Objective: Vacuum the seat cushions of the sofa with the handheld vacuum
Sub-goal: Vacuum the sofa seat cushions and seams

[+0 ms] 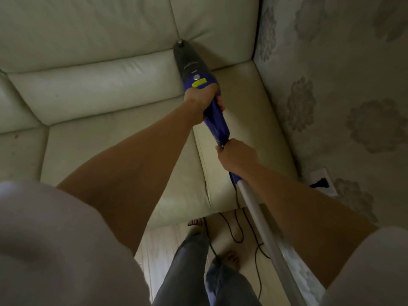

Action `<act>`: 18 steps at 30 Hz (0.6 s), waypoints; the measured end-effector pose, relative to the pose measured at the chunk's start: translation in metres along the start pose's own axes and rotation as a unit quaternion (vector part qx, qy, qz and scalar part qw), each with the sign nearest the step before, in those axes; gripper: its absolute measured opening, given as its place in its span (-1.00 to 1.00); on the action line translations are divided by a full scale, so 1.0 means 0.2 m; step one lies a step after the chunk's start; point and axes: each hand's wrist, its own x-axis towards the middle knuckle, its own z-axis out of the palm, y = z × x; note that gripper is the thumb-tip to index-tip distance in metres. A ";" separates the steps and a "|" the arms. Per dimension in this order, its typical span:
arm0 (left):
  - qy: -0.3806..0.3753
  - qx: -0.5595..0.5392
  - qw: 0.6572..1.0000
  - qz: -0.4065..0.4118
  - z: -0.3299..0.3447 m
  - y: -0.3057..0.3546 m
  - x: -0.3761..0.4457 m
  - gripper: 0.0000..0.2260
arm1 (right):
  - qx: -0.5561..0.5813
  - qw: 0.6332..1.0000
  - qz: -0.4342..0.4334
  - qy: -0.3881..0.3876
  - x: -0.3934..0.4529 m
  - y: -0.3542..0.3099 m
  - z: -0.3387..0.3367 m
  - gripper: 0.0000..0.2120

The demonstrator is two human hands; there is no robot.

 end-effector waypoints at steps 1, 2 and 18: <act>0.001 -0.003 1.000 -0.008 0.01 0.00 0.03 -0.91 | 0.004 1.000 0.003 -0.008 0.04 0.01 0.00 -0.65; 0.000 -0.005 1.000 -0.015 0.02 0.00 0.05 -0.91 | 0.004 1.000 0.009 -0.015 0.06 0.03 0.01 -0.64; 0.014 -0.021 0.999 -0.047 0.12 -0.22 0.13 -0.90 | 0.006 0.997 0.044 -0.066 0.11 0.22 0.14 -0.69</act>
